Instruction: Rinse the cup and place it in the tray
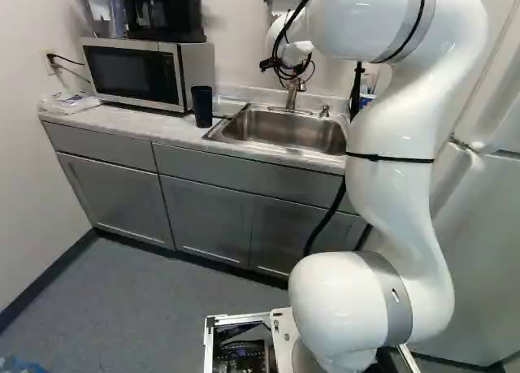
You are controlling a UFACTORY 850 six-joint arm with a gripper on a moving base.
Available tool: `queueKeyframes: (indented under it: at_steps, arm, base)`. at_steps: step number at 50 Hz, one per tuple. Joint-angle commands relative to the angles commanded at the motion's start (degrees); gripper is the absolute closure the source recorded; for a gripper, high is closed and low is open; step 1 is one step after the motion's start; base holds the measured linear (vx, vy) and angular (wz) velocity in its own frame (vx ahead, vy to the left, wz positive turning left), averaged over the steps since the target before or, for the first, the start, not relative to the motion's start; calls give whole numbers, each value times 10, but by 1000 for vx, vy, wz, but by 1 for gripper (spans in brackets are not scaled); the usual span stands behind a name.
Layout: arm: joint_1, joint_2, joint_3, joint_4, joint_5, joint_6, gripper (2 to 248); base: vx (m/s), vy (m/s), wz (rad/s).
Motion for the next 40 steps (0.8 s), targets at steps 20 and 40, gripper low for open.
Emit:
queueKeyframes:
  at_steps: [20, 40]
  arm:
    - [-1, -4, -4, 0, 18, 0, 3]
    - [-1, -4, -4, 0, 52, 0, 3]
  base:
    - [0, 0, 0]
    - [0, 0, 0]
